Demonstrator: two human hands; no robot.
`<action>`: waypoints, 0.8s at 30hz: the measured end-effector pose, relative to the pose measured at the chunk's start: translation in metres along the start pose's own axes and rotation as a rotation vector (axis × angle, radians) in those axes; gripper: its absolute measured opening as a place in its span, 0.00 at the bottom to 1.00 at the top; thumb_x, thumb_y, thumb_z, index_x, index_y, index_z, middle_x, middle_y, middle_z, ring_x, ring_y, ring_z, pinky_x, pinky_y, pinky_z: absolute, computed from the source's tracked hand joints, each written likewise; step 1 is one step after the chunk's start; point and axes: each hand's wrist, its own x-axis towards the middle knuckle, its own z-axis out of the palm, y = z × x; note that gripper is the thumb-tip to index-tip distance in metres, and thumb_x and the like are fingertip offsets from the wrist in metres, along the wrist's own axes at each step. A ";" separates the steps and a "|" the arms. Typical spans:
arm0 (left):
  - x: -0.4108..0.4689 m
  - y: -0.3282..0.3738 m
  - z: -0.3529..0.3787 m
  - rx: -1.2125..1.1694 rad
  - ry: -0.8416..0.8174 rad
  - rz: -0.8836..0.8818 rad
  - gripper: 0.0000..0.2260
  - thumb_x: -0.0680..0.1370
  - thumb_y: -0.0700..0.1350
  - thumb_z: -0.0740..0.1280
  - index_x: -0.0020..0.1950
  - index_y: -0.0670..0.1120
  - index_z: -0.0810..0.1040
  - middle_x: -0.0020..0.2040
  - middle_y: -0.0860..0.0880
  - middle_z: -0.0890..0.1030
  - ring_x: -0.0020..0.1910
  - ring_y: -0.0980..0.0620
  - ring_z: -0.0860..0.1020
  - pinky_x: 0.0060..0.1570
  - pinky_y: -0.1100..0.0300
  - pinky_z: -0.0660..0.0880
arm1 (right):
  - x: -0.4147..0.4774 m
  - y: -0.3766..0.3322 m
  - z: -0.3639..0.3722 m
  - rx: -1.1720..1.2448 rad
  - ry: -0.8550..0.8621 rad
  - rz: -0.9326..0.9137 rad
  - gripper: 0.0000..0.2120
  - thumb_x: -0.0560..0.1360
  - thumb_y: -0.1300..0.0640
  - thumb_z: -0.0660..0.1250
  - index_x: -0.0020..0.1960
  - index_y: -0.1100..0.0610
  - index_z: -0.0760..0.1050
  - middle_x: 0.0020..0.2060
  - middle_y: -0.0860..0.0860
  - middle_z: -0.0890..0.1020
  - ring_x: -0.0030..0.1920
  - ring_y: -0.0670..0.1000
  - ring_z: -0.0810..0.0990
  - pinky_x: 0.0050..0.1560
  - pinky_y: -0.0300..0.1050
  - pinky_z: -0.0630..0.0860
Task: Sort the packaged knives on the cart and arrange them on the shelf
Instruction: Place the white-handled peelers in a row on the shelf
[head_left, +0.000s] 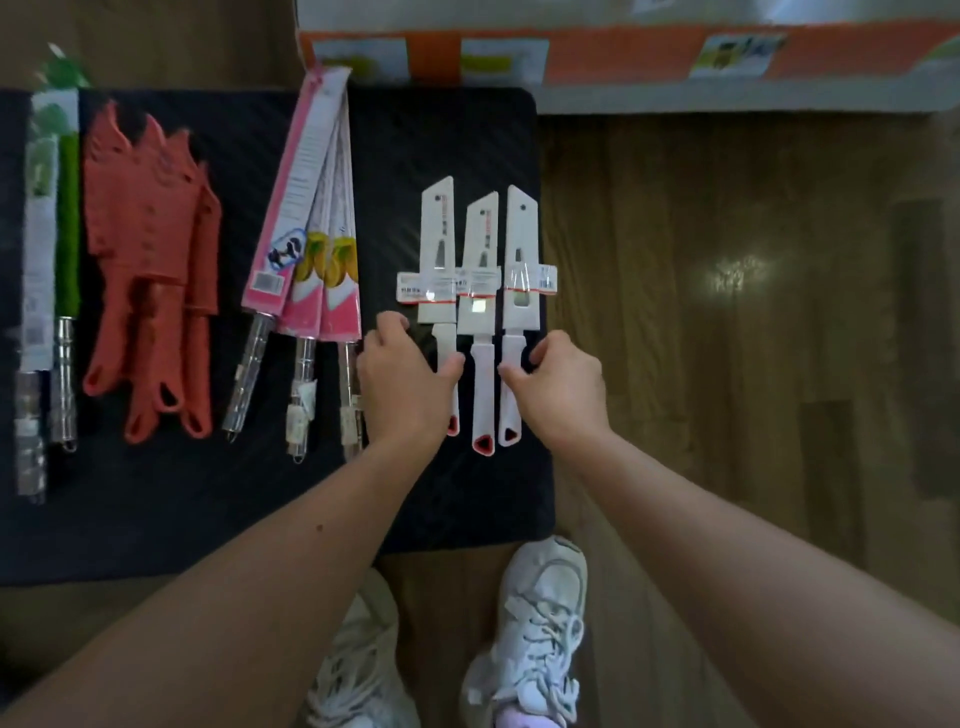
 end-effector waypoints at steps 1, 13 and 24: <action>-0.001 0.001 0.004 -0.005 0.014 0.014 0.21 0.74 0.45 0.70 0.62 0.42 0.66 0.59 0.42 0.73 0.58 0.44 0.72 0.57 0.52 0.71 | 0.001 -0.001 0.002 0.021 0.026 -0.009 0.12 0.77 0.53 0.64 0.56 0.59 0.70 0.51 0.55 0.78 0.50 0.55 0.78 0.47 0.49 0.76; -0.005 0.019 -0.006 -0.157 -0.081 -0.156 0.06 0.74 0.43 0.69 0.48 0.43 0.79 0.41 0.50 0.77 0.41 0.54 0.74 0.42 0.62 0.68 | 0.000 -0.011 0.005 -0.057 0.013 0.094 0.16 0.74 0.51 0.68 0.56 0.60 0.72 0.53 0.55 0.77 0.53 0.55 0.77 0.43 0.45 0.72; 0.004 0.010 0.001 -0.320 -0.141 -0.145 0.08 0.73 0.43 0.70 0.50 0.44 0.77 0.44 0.50 0.79 0.46 0.51 0.77 0.51 0.57 0.75 | 0.007 -0.007 0.012 0.148 -0.008 0.123 0.13 0.75 0.55 0.68 0.56 0.59 0.73 0.54 0.54 0.78 0.55 0.54 0.78 0.50 0.45 0.75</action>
